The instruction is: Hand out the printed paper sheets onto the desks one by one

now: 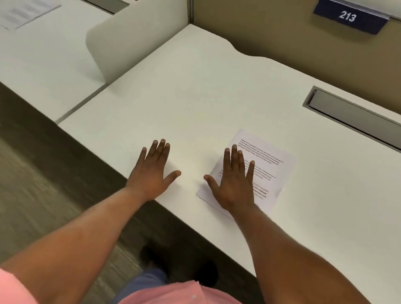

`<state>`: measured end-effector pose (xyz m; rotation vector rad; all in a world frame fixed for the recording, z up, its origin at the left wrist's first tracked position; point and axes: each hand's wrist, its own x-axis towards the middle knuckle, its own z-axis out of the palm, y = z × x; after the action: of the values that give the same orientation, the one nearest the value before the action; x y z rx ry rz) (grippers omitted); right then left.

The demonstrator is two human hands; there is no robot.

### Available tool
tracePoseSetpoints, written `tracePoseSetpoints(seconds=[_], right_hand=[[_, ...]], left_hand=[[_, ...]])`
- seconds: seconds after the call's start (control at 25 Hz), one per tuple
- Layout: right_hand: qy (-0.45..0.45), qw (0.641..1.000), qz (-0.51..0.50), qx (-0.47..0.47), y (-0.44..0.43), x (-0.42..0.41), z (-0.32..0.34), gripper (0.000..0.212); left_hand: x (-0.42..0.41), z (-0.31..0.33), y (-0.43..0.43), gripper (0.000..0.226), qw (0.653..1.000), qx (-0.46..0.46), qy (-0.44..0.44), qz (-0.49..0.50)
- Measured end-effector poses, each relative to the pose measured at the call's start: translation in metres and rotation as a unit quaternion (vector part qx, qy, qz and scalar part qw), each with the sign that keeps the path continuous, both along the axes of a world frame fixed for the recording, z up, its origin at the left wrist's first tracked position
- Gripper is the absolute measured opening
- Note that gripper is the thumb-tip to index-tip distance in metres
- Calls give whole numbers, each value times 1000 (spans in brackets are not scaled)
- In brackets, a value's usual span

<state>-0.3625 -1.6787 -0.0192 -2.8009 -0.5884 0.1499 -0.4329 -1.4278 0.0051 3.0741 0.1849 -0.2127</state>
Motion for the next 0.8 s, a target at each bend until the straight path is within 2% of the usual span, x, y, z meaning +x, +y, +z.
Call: tracePoseSetpoints(seconds=[0.36, 0.8], right_hand=[[-25, 989, 147, -16, 147, 12, 28, 91], [-48, 970, 236, -23, 370, 6, 55, 92]], left_hand=[[-47, 14, 117, 88, 990, -18, -53, 132], [-90, 39, 314, 90, 977, -6, -97, 188]])
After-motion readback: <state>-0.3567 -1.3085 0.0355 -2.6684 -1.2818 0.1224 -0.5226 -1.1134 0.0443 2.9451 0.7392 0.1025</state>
